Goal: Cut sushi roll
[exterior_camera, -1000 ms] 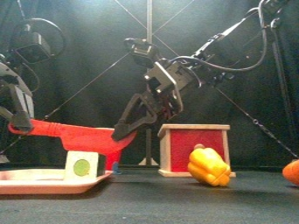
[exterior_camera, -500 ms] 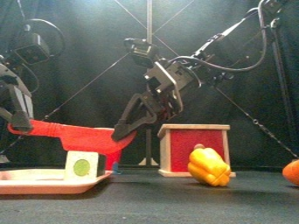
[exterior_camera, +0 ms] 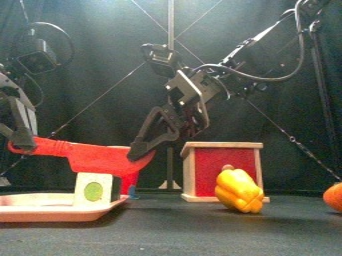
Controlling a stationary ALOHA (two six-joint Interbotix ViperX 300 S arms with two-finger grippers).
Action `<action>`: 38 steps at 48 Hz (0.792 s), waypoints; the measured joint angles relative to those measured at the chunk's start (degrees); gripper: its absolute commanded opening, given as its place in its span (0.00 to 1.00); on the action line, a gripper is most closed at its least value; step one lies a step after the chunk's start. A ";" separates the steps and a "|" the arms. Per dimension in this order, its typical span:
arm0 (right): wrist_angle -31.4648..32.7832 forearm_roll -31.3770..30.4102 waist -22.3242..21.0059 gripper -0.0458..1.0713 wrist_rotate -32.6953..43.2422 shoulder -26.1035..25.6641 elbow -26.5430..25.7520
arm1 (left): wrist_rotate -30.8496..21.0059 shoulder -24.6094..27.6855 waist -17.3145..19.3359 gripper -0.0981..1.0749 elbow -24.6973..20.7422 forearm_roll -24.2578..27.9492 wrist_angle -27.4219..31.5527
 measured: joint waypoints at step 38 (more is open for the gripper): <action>-0.09 0.00 0.00 0.42 0.00 0.88 -0.97 | 0.00 0.79 0.00 0.34 0.26 0.00 0.00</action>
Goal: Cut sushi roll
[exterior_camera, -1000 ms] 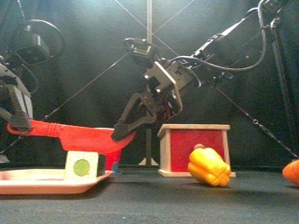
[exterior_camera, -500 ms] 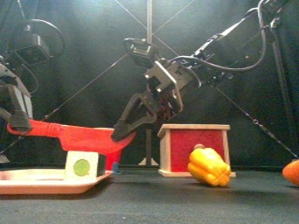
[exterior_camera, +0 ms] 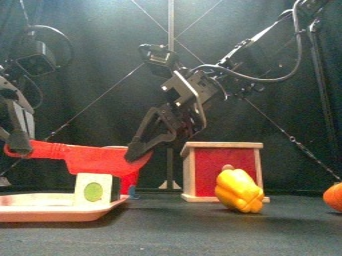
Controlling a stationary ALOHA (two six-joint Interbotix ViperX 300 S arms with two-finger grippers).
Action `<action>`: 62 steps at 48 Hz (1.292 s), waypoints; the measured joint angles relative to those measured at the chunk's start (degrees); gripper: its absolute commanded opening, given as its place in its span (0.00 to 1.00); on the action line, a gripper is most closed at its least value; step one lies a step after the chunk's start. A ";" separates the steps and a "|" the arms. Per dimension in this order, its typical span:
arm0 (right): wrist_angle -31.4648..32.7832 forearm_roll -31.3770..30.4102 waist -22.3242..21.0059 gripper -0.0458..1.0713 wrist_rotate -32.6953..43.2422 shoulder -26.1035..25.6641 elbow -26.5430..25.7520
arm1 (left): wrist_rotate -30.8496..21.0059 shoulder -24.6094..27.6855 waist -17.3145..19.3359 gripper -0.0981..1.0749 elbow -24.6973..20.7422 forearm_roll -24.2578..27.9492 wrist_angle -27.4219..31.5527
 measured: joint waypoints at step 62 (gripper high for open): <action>0.35 1.41 0.00 0.42 0.00 2.72 -1.32 | 0.35 6.15 0.18 0.34 -0.26 -1.41 -1.93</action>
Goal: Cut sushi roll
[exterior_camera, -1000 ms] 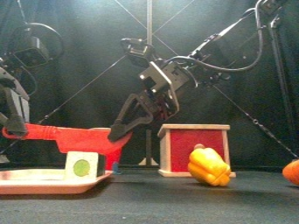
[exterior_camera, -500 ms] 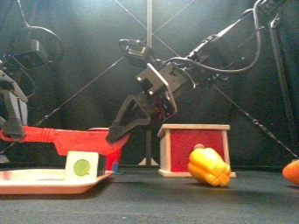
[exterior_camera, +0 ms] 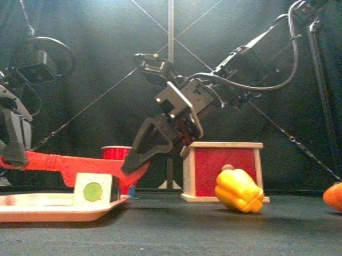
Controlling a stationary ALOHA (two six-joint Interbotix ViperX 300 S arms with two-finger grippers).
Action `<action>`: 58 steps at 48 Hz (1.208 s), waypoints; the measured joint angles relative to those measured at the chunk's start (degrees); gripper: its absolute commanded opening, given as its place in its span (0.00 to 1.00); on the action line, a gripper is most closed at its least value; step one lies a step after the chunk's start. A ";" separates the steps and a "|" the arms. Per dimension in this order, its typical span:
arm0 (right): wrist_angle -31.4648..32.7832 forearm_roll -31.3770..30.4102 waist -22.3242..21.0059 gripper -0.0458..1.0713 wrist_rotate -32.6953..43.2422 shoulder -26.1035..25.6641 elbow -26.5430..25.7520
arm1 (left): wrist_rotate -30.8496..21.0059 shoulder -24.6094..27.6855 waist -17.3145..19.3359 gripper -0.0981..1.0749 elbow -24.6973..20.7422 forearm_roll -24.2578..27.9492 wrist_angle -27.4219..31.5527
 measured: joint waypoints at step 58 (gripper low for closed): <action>0.53 0.44 -1.85 0.42 0.00 2.81 -1.85 | 0.35 2.64 8.17 0.34 -0.97 -0.44 0.70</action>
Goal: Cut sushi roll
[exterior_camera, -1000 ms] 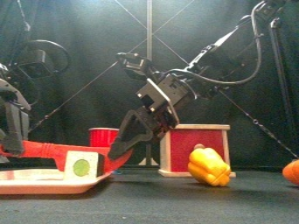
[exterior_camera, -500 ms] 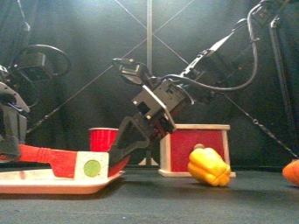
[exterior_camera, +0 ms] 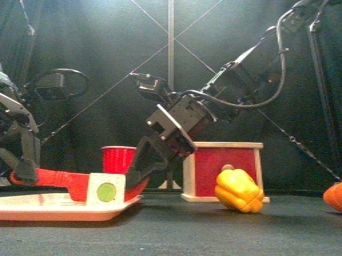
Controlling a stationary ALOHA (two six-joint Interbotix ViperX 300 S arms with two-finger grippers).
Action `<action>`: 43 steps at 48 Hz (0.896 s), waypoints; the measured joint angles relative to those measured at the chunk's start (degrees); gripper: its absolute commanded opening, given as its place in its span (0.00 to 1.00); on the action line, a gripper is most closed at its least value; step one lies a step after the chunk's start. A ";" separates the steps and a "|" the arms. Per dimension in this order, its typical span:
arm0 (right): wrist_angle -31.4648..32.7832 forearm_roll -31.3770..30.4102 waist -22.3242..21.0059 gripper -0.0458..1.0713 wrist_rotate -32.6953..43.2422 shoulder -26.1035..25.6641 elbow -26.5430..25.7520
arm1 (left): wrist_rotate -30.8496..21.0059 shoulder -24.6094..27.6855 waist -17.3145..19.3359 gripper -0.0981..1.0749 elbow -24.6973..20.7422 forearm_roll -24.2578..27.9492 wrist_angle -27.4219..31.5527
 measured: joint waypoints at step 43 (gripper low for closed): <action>0.00 -0.53 0.09 0.42 -0.09 -5.01 1.41 | 0.09 -7.73 -1.23 0.34 0.00 3.96 -1.14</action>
